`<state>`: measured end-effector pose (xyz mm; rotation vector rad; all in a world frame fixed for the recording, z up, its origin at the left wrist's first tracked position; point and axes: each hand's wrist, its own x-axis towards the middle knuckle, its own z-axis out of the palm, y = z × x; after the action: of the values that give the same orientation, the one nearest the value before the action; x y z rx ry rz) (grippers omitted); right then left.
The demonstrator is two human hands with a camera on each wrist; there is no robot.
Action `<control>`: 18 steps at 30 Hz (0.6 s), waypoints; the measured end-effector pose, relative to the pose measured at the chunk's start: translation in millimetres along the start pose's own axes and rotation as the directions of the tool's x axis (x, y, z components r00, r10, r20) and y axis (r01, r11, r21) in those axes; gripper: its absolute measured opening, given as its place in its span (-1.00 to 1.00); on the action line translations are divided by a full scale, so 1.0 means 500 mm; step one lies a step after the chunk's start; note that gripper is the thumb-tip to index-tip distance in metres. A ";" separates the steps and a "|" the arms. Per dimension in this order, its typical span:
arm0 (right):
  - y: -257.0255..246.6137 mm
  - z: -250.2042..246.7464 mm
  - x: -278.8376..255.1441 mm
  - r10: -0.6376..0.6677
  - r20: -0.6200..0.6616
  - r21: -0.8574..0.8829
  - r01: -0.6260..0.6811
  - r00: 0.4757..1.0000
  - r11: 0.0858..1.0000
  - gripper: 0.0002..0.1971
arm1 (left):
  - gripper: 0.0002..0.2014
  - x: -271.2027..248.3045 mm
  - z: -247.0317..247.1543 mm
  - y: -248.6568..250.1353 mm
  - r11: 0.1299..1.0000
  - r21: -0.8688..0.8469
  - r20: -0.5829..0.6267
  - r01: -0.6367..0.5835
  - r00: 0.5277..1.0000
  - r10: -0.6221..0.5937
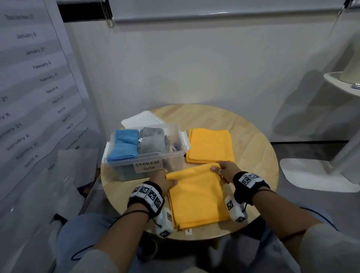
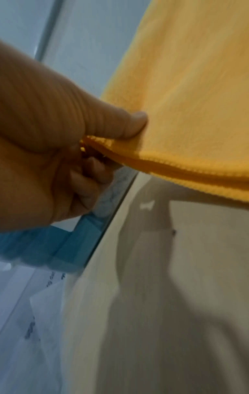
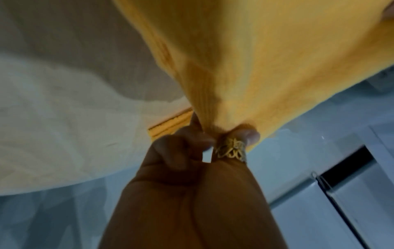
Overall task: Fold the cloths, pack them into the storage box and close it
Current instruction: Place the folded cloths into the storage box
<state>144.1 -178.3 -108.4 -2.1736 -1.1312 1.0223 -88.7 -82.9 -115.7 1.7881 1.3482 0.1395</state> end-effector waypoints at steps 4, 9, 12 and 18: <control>-0.004 -0.021 -0.008 -0.016 0.047 0.425 -0.005 0.999 0.905 -0.61 | -0.84 -0.018 -0.006 0.030 0.925 -0.372 0.023 -0.084 0.995 0.099; 0.017 -0.010 -0.048 0.019 0.132 0.468 -0.079 0.991 0.880 -0.61 | -0.83 -0.038 0.023 -0.007 0.929 -0.340 -0.004 -0.146 0.988 0.154; 0.029 0.009 -0.056 0.061 0.144 0.558 -0.132 0.988 0.820 -0.57 | -0.72 -0.040 0.037 -0.011 0.825 -0.564 0.051 -0.034 0.996 0.076; 0.034 0.043 -0.055 0.089 0.162 0.805 -0.184 0.983 0.564 -0.51 | -0.89 0.007 0.058 -0.015 0.659 -0.742 0.054 0.123 0.991 -0.125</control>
<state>124.9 -209.0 -122.5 -1.4405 -0.3439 1.3852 -76.8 -96.0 -139.9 0.9838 1.1610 0.5423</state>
